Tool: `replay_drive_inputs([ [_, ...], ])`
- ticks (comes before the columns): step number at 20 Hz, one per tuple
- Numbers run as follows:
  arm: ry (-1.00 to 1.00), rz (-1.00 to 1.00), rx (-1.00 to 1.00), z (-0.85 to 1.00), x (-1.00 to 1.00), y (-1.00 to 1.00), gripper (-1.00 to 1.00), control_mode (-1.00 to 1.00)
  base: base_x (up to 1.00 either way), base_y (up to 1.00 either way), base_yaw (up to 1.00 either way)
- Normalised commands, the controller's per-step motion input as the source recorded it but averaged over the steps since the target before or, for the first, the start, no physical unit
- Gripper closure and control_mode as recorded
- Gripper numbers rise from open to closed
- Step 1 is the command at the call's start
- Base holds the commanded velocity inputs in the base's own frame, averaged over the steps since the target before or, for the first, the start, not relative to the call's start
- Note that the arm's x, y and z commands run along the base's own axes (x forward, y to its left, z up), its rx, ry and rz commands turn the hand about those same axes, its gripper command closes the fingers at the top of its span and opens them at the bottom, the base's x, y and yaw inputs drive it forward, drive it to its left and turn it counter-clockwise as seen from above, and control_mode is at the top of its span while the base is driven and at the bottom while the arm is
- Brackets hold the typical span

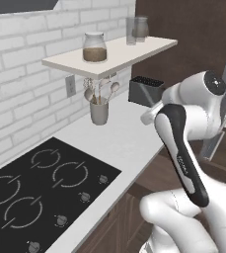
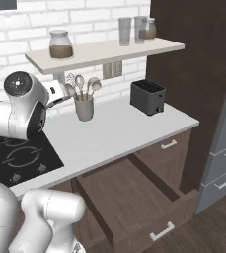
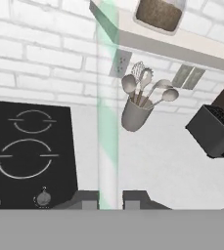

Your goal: Take a straw from the drawer in front and place it inside the glass cup on the dining counter.

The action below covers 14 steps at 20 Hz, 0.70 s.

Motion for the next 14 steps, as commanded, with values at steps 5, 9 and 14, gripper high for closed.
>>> replay_drive_inputs([
  [5, -0.05, -0.05, 0.1, 0.01, 0.0, 0.18, 1.0, -1.0, 0.0, 0.0, 0.0],
  [9, -0.02, -0.02, 0.05, 0.0, 0.0, 0.0, 1.0, -1.0, 0.0, 0.0, 0.0],
  [14, 0.0, 0.0, 0.01, 0.01, -0.06, 0.0, 1.0, -1.0, 0.0, 0.0, 0.0],
])
